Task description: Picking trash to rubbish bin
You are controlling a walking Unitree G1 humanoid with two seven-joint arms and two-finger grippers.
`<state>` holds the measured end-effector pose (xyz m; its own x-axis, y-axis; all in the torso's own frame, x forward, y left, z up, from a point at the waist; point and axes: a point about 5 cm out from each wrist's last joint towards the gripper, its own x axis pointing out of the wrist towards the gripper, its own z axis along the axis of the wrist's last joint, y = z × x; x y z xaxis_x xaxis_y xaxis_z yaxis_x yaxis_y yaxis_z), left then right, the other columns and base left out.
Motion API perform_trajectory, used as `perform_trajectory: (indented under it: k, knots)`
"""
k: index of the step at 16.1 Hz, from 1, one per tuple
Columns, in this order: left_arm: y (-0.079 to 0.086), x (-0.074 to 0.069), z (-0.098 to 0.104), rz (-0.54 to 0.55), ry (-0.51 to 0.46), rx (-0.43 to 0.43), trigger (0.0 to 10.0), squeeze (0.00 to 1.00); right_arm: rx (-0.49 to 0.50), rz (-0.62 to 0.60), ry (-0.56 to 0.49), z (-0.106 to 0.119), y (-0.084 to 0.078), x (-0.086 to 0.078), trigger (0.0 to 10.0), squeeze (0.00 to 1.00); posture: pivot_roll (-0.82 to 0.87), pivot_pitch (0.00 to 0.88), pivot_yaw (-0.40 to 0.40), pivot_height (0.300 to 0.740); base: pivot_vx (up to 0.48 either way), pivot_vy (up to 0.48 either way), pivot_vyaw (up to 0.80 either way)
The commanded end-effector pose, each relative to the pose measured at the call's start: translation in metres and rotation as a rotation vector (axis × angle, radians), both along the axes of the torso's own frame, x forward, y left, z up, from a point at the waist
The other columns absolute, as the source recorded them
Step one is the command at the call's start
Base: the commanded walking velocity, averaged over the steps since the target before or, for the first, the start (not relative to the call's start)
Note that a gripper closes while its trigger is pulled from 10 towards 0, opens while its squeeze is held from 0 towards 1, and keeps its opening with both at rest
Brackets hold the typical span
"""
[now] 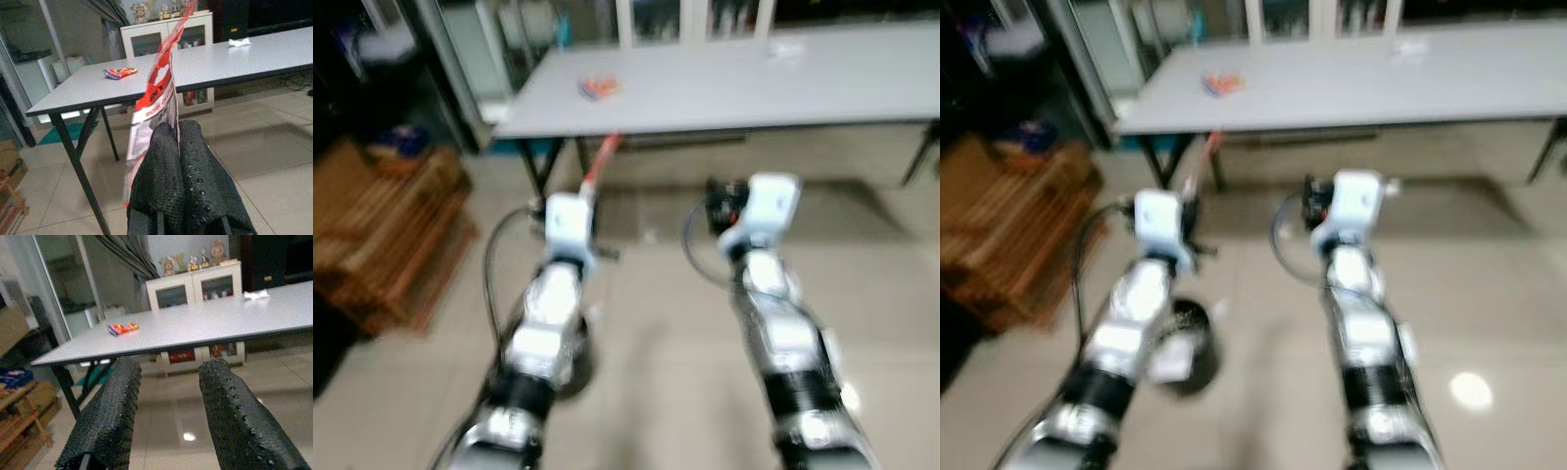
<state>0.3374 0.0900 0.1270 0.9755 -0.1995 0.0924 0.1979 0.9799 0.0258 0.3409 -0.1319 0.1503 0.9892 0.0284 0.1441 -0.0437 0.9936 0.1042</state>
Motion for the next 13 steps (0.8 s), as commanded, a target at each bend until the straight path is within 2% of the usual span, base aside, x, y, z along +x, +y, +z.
perform_trajectory:
  k: [1,8,13]
  knots:
    - [0.0093,0.0011,-0.0011,0.024,0.009,0.016,10.0,0.00,0.020,0.020,0.004,0.0009,0.0072,0.0002,10.0,0.00,-0.02,0.000,0.119,0.740,0.000,0.480,0.00]
    - [0.0093,0.0011,-0.0019,0.026,0.012,0.030,10.0,0.00,0.029,0.014,0.009,-0.0001,0.0068,-0.0004,10.0,0.00,-0.03,0.000,0.122,0.740,0.000,0.480,0.00]
    - [0.0080,0.0008,-0.0023,0.022,0.007,0.053,10.0,0.00,0.028,0.015,0.009,0.0005,0.0064,0.0002,10.0,0.00,-0.02,0.000,0.117,0.740,0.000,0.000,0.00]
